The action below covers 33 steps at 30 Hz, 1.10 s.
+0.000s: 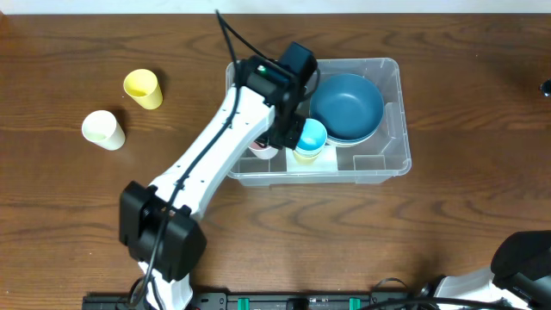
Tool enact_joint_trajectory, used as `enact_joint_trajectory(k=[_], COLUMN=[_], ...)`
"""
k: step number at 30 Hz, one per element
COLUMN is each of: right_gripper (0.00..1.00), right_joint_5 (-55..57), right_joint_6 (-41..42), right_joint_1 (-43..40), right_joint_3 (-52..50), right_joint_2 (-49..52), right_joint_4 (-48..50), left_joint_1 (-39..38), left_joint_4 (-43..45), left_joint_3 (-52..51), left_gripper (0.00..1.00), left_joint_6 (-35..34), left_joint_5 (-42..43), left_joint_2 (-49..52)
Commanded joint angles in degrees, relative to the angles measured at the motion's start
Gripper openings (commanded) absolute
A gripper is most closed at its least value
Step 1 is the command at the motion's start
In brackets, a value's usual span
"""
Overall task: Pack container
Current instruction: 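Carry the pink cup into the container's front left and release it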
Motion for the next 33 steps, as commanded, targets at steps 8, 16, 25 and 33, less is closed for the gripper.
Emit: enact_joint_trajectory(k=[8,16,25,33], right_gripper=[0.99,0.99,0.99,0.99], right_joint_5=[-0.02,-0.02,-0.02,-0.02], right_joint_6=[-0.83,-0.83,-0.83,-0.83], right_joint_1=[-0.20,-0.20,-0.20,-0.20], right_joint_3=[0.66,0.66,0.66,0.66], right_joint_2=[0.35,0.35,0.35,0.35], right_joint_4=[-0.02,-0.04,-0.02,-0.04], left_joint_1=[-0.61,-0.35,-0.35,-0.35], left_joint_4=[4.11,6.47,6.67,10.64], left_joint_3=[-0.22,-0.22,-4.59,-10.45], left_gripper=[0.06,0.06,0.06,0.06], left_joint_6=[-10.75,-21.11,-27.34,-28.44], left_joint_5=[-4.68,-7.45,-9.11,-9.05], left_joint_2=[2.10,2.21,2.21,2.21])
